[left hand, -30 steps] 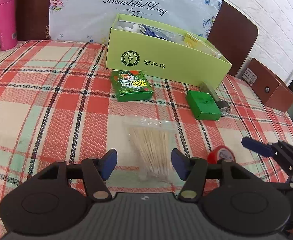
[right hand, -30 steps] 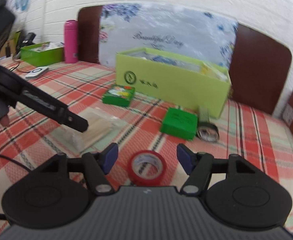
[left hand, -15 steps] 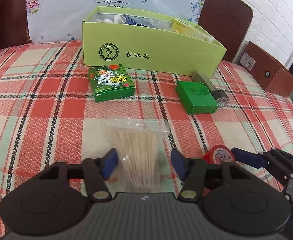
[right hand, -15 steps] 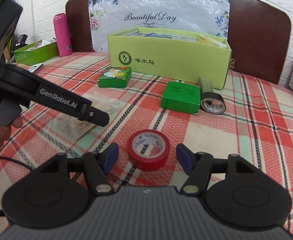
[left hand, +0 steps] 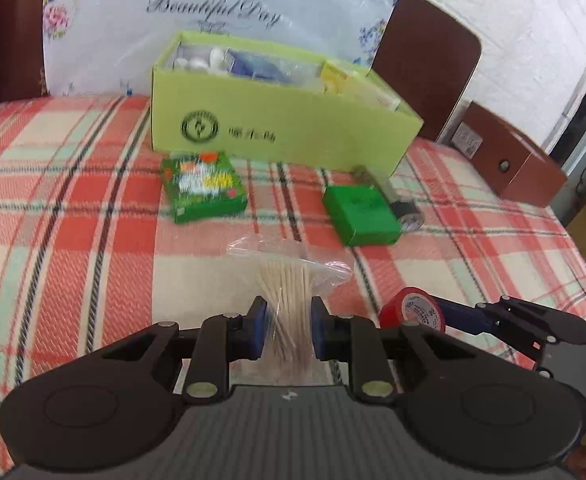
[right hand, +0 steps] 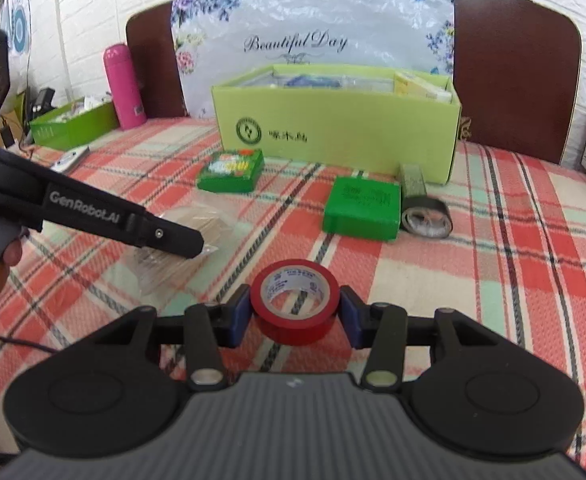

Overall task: Organize objects
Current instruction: 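Lift tape and toothpick bag over the lime-green box, then lower tape and toothpick bag into the lime-green box and open both tools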

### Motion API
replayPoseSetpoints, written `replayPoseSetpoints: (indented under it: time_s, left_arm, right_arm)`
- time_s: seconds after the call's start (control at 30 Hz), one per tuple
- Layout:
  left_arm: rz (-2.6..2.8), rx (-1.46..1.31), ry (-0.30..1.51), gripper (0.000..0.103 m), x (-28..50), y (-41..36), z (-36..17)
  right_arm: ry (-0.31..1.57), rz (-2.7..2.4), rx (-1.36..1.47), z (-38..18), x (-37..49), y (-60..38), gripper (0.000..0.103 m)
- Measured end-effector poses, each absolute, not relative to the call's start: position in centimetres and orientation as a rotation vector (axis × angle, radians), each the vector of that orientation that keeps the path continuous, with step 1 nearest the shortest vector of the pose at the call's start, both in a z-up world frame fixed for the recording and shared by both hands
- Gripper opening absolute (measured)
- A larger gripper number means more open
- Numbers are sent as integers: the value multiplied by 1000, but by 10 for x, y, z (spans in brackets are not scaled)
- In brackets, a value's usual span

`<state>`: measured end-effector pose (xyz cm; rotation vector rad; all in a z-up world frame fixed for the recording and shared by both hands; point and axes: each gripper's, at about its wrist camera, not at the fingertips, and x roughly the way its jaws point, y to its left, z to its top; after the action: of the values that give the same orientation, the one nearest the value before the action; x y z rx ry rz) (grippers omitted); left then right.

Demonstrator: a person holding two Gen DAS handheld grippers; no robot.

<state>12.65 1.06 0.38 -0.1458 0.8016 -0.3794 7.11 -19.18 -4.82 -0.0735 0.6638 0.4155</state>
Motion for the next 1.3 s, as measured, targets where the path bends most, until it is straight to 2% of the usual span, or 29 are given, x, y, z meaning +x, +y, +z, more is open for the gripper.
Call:
replayPoseSetpoints:
  time_s: [0.27,0.5,0.67,0.97,1.0,1.03,1.07,1.1,1.2,1.23,1.3]
  left_arm:
    - [-372,-131,634,22,160,20,68]
    - [-333,-91,546,22,224,15,115]
    - [-318,-106,568,22,274,11,111]
    - [-287,-112,631,24,332,12,72]
    - [-283,-105,617,37,334,12,69]
    - [-279,-98,614,48,336,14,64]
    - [-259,-101,619,73,336,16,61]
    - [-230,-113,610,81,334,21,58]
    - [-224,-147,565,84,321,33,54]
    - [-209,-154,571,84,319,35,53]
    - [-193,-171,579,84,313,38,53]
  right_arm:
    - [539,416,-57,-7,98,-200,46]
    - [395,372,-67,35,149,-203,46]
    - [354,319,-69,41,201,-203,46]
    - [381,297,-83,14,267,-193,46]
    - [384,311,-89,9,272,-190,47]
    - [393,323,-100,5,277,-188,59]
    - [401,316,-116,-1,279,-184,71]
    - [395,302,-130,-5,277,-183,75]
    - [363,282,-147,-15,266,-183,92]
    - [355,279,-145,-17,262,-184,101]
    - [342,288,-125,-18,255,-187,103]
